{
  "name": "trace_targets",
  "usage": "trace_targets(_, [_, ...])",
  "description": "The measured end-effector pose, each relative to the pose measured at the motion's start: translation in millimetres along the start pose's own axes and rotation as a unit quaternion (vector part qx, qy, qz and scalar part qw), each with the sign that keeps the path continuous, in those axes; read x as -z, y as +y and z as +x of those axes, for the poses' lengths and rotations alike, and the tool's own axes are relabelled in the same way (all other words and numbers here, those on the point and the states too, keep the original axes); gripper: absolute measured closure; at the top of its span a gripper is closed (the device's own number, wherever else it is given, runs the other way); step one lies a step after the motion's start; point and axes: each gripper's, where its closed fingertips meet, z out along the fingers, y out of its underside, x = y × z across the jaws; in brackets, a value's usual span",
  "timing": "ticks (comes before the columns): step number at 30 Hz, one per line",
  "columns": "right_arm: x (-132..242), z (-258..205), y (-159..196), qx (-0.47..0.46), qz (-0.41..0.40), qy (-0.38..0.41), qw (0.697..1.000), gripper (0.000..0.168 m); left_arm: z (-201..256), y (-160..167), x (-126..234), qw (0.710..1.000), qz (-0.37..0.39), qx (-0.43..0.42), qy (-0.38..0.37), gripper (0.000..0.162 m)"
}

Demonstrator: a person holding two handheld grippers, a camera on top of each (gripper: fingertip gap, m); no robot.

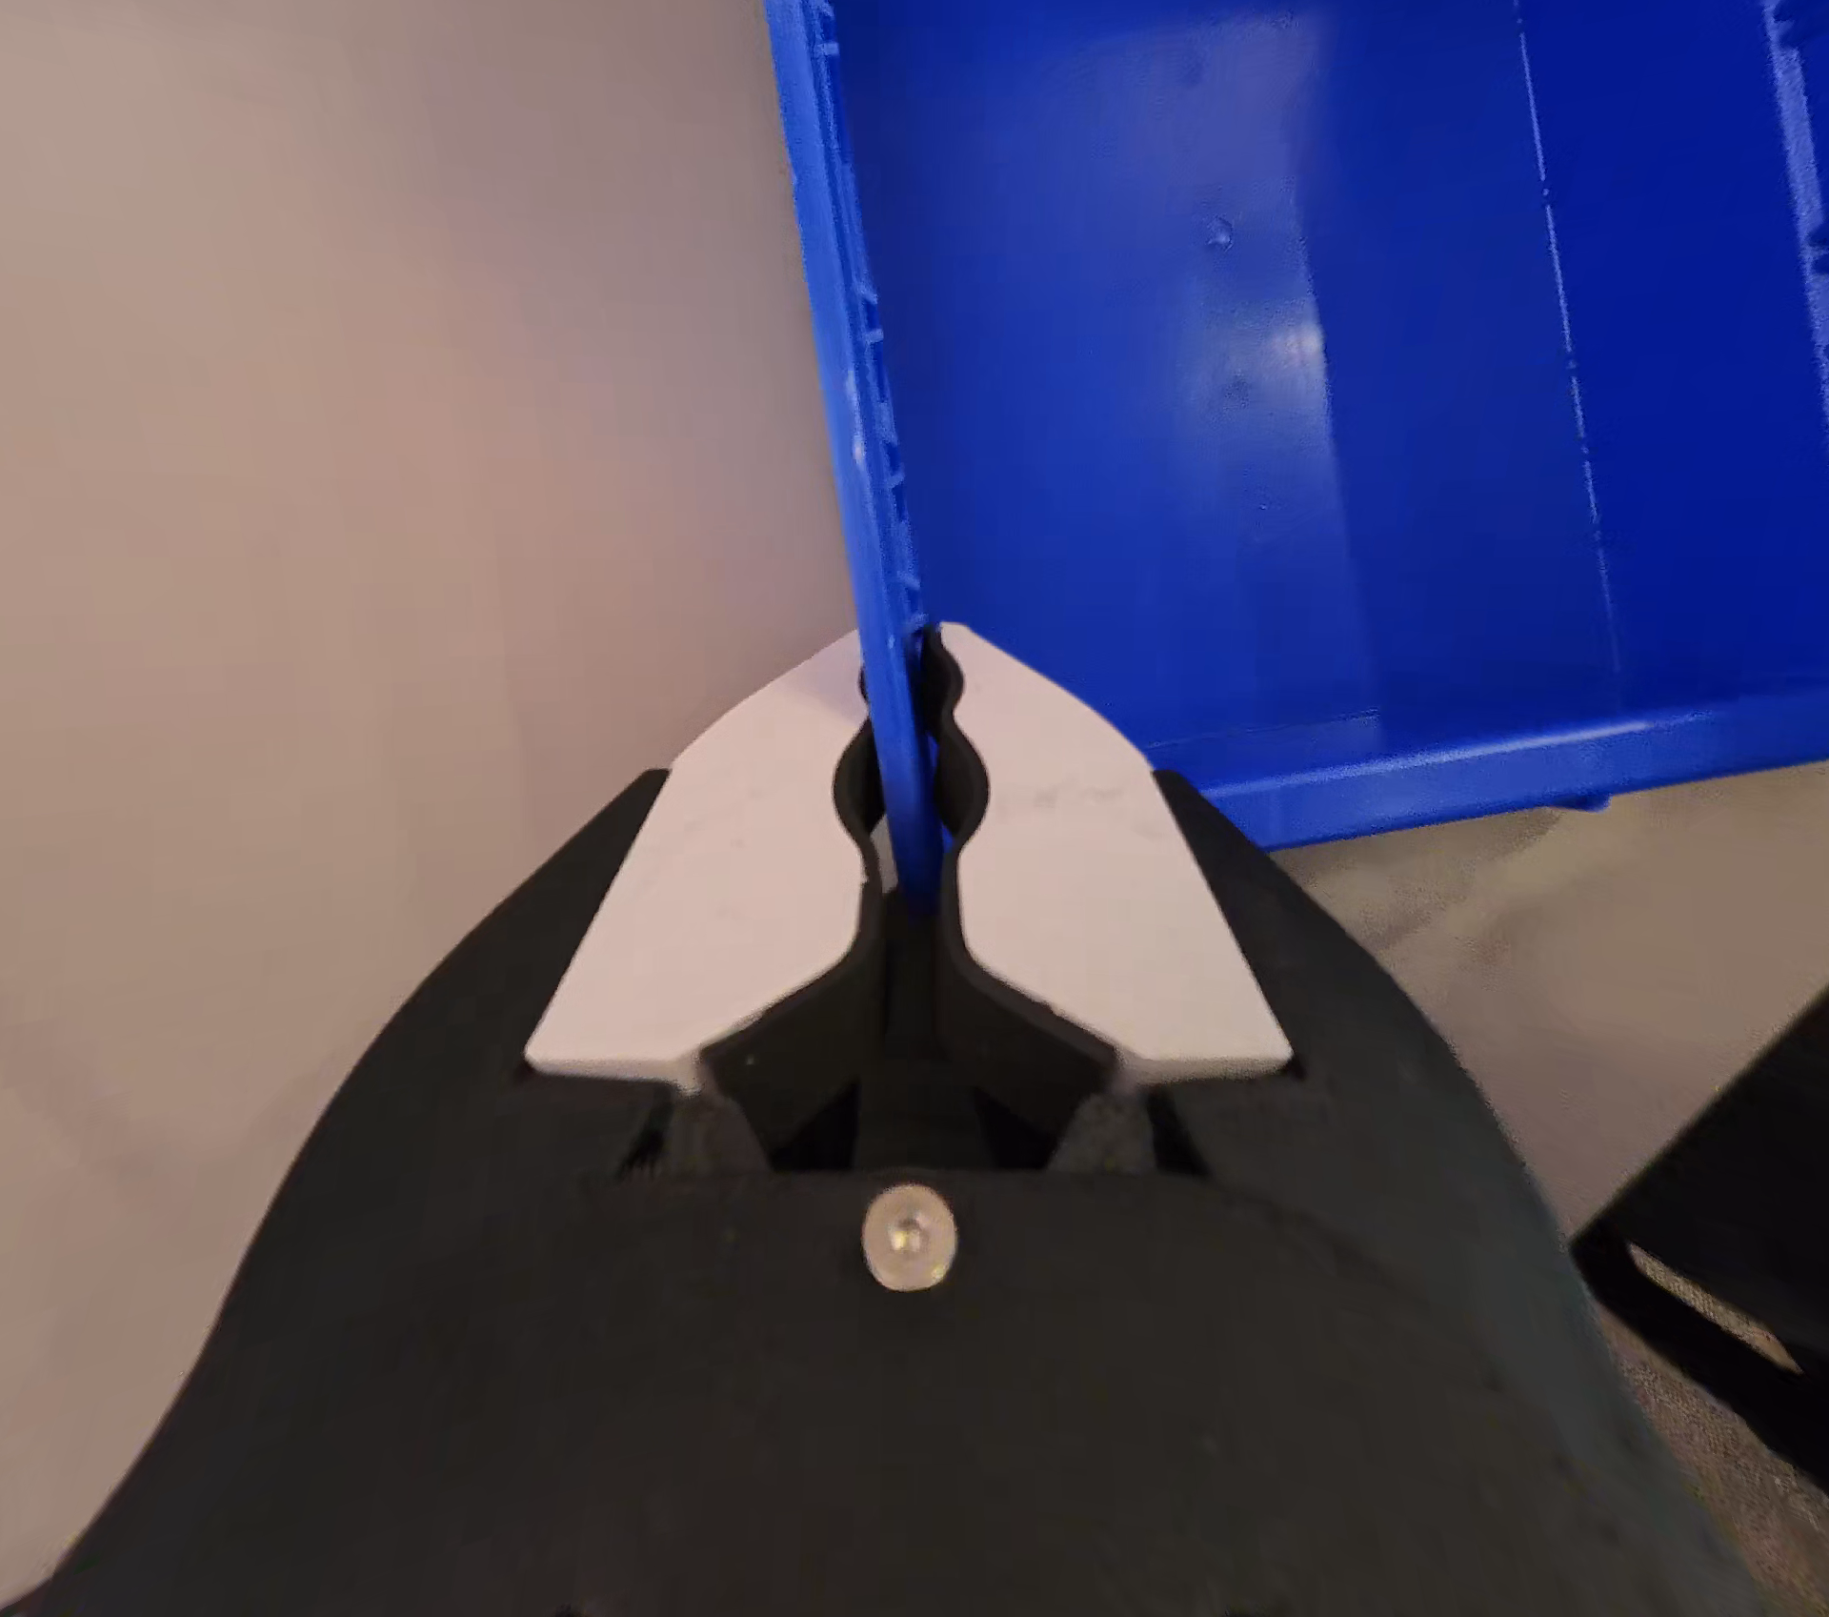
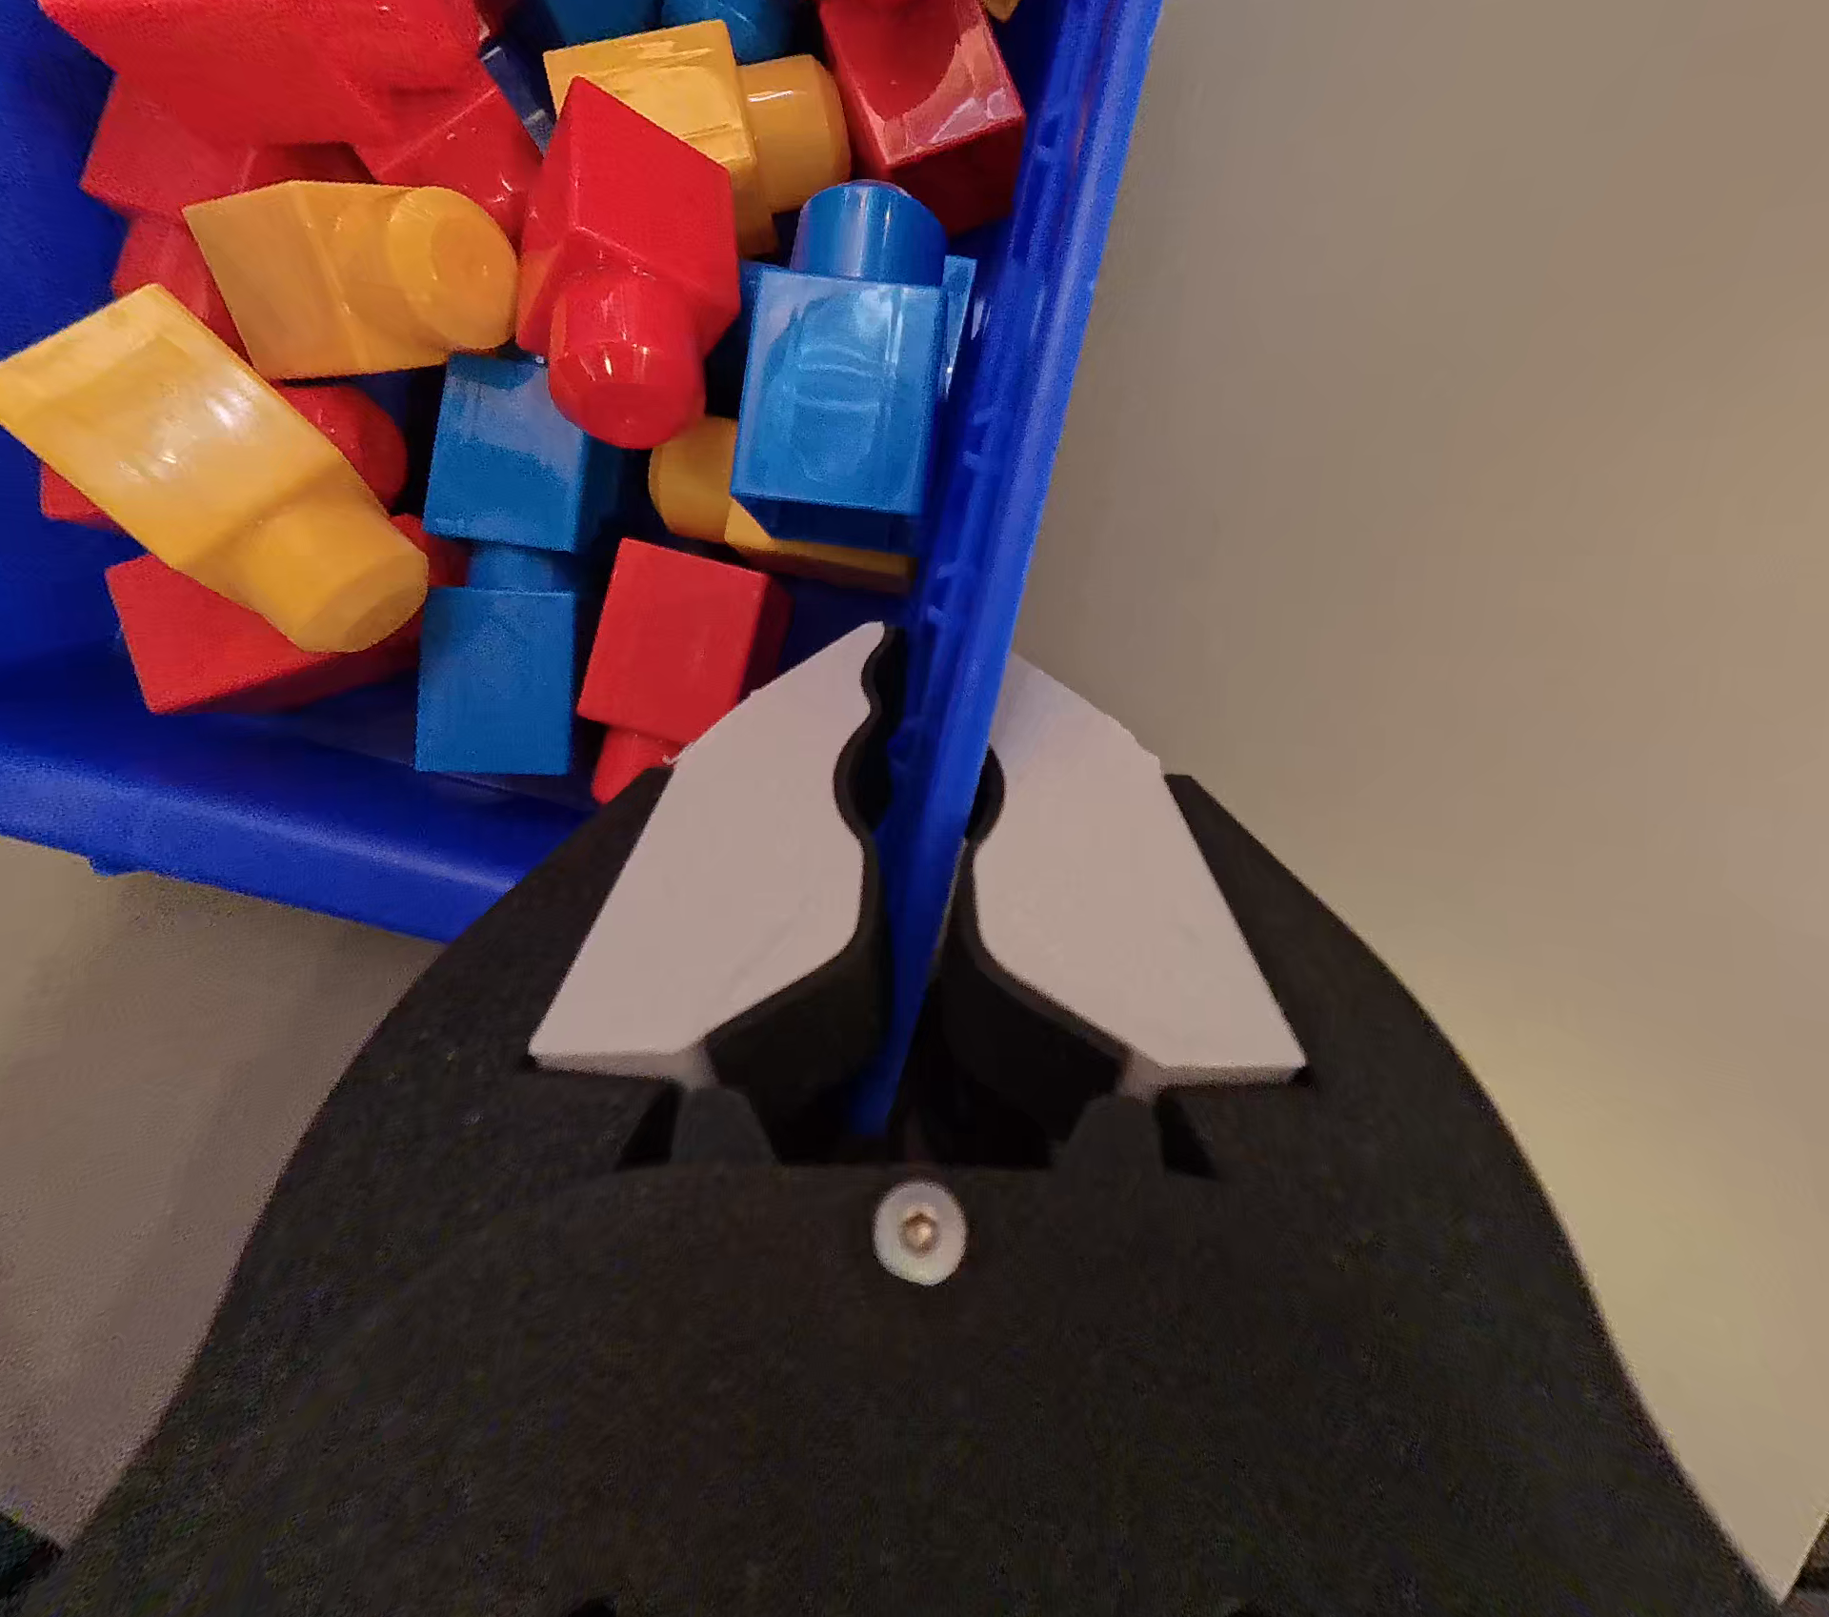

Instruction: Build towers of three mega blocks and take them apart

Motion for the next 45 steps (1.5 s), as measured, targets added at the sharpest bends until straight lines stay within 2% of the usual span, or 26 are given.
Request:
trace_targets(6, [5.1,-27.4,8.0,0.045,0.001,-0.04,0.998,0.162,55.3,-7.2,-8.3,0.996,-0.019,-0.064,0.06,0.159])
trace_targets(12, [6.6,-53.5,10.6,0.11,0.003,-0.077,0.991,0.162,118.4,-15.1,-17.1,0.98,-0.026,-0.157,0.123,0.158])
trace_targets(21, [-4.8,-84.2,-6.3,0.186,0.014,-0.146,0.971,0.163,187.7,-19.7,-23.8,0.944,-0.038,-0.258,0.2,0.159])
trace_targets(26, [-17.1,-104.2,-23.8,0.233,0.017,-0.183,0.955,0.163,218.0,-29.4,-31.9,0.93,-0.038,-0.284,0.23,0.158])
trace_targets(32, [-34.0,-120.7,-47.8,0.291,0.001,-0.208,0.934,0.162,228.2,-38.9,-38.6,0.928,-0.039,-0.298,0.219,0.159])
trace_targets(41, [-37.9,-131.2,-53.4,0.382,0.0,-0.248,0.891,0.162,238.9,-43.3,-41.8,0.919,-0.033,-0.316,0.234,0.159])
trace_targets(45, [-43.4,-140.5,-61.7,0.373,0.005,-0.257,0.892,0.162,242.7,-44.7,-42.9,0.923,-0.029,-0.304,0.233,0.159])
